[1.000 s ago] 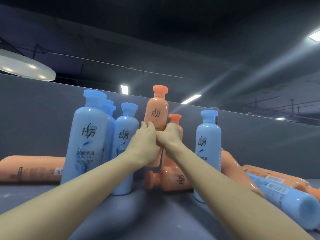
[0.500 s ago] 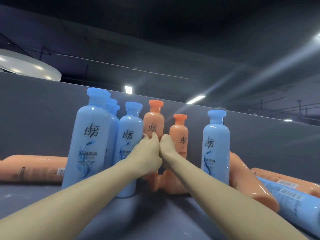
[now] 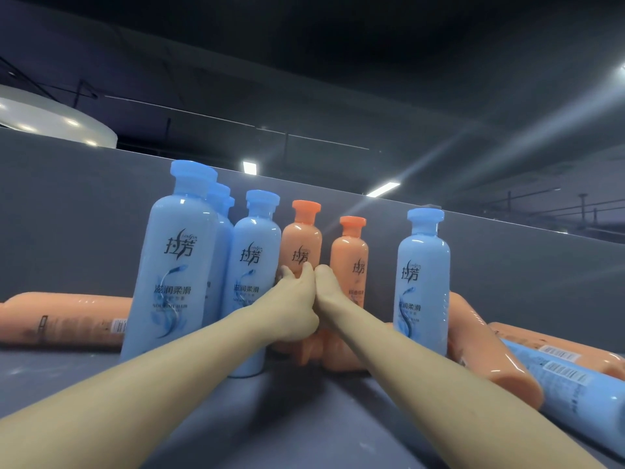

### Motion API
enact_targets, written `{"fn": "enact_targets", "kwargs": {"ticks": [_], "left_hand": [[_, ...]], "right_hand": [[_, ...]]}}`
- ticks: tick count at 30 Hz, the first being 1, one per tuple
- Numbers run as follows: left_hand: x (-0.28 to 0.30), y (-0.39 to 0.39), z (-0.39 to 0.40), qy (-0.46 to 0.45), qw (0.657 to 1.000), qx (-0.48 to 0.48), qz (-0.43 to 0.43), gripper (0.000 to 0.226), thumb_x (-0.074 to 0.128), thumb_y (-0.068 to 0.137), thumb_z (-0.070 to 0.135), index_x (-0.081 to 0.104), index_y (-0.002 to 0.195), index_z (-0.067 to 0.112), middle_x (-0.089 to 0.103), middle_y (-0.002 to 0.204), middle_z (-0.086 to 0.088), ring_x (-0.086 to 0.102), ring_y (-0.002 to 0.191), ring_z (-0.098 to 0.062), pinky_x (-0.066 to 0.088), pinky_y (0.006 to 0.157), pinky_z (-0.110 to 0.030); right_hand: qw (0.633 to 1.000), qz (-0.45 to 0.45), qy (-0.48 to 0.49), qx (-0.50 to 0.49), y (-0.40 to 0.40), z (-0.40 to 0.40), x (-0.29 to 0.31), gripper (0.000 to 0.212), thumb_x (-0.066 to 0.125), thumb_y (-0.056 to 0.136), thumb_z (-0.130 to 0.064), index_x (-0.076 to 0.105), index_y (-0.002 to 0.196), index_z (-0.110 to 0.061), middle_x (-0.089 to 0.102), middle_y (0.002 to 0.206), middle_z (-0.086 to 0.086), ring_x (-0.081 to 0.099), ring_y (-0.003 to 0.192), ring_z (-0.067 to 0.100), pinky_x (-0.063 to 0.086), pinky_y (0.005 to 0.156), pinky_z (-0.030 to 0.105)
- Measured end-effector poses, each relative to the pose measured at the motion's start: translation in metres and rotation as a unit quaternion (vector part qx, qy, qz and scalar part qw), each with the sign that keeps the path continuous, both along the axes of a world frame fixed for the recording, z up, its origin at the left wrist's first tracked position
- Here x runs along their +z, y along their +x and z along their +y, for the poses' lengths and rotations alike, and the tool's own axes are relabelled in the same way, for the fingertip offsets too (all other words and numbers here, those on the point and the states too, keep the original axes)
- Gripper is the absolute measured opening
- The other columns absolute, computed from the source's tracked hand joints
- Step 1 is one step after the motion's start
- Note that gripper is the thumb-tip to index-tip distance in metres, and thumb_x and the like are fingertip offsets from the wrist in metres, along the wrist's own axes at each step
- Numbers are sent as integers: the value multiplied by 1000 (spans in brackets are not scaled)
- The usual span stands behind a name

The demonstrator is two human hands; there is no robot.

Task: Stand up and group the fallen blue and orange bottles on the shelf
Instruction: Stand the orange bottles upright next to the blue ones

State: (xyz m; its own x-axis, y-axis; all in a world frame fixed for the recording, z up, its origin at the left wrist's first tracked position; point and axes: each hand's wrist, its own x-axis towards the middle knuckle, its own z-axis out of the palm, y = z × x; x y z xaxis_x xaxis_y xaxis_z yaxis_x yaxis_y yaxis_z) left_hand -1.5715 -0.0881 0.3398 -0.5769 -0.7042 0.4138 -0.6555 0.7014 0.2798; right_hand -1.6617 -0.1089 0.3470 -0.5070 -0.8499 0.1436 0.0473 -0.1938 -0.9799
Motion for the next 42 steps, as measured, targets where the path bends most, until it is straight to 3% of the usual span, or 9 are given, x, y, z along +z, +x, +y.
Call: {"fn": "enact_targets", "kwargs": {"ticks": [2, 6, 9, 11, 15, 22, 28, 35, 42], "left_hand": [[0, 0, -1, 5, 1000, 6, 1, 80, 38, 87, 4, -12, 149, 11, -10, 154, -28, 17, 141, -41, 25, 113, -39], [-1, 0, 1, 14, 1000, 8, 2, 80, 38, 88, 4, -14, 148, 11, -9, 153, -30, 18, 141, -42, 25, 112, -37], [-3, 0, 2, 20, 1000, 6, 1, 80, 38, 88, 4, -14, 148, 12, -8, 154, -29, 19, 141, -42, 28, 113, -39], [-3, 1, 2, 22, 1000, 6, 1, 81, 39, 87, 5, -14, 149, 13, -7, 154, -29, 21, 139, -43, 30, 112, -40], [-3, 2, 2, 29, 1000, 5, 1, 81, 39, 88, 6, -14, 148, 13, -3, 154, -30, 26, 138, -41, 31, 109, -37], [-4, 2, 5, 36, 999, -1, 14, 79, 40, 88, 3, -11, 149, 8, 21, 149, -27, 38, 131, -35, 40, 100, -32], [-4, 2, 6, 32, 999, -5, 14, 80, 40, 88, 3, -12, 149, 11, 19, 150, -26, 39, 130, -36, 41, 101, -34], [-8, 0, 4, 23, 1000, -8, 18, 80, 42, 89, 4, -10, 150, 10, 24, 148, -25, 40, 129, -35, 41, 99, -33], [-10, 0, 0, 20, 1000, -4, 21, 68, 42, 86, 4, 9, 145, 6, 26, 142, -28, 45, 120, -40, 42, 89, -34]], "right_hand": [[1000, 10, 3, -4, 2, -2, 0, 32, 29, 92, -20, 60, 95, -10, 62, 93, 8, 56, 83, 23, 43, 73, 30], [1000, 14, 14, 0, 1, 0, -2, 30, 30, 93, -17, 49, 70, -13, 51, 69, 3, 46, 62, 16, 36, 55, 27], [999, 3, 15, 38, -2, 6, -2, 35, 29, 96, -13, 48, 67, -11, 55, 47, 1, 44, 55, 15, 37, 43, 20], [999, -8, 6, 49, 0, 10, 0, 33, 29, 97, -13, 52, 74, -9, 58, 56, 4, 47, 57, 15, 38, 37, 16], [999, -17, 12, 28, 3, 8, 2, 31, 29, 95, -13, 52, 75, -9, 55, 73, 6, 49, 62, 17, 37, 52, 27], [997, -43, 29, 48, 8, 20, 4, 33, 27, 97, -10, 46, 70, -10, 51, 69, 5, 46, 58, 16, 35, 48, 24], [997, -39, 46, 49, 9, 25, 5, 33, 28, 98, -10, 41, 67, -10, 47, 65, 5, 44, 55, 15, 33, 43, 24], [997, -56, 39, 33, 7, 13, 6, 19, 26, 98, -10, 44, 98, -4, 49, 80, 7, 45, 59, 16, 37, 35, 18], [999, 18, 47, -19, 7, 12, 3, 34, 26, 100, -14, 41, 70, -14, 45, 70, 2, 42, 59, 13, 33, 49, 24]]}}
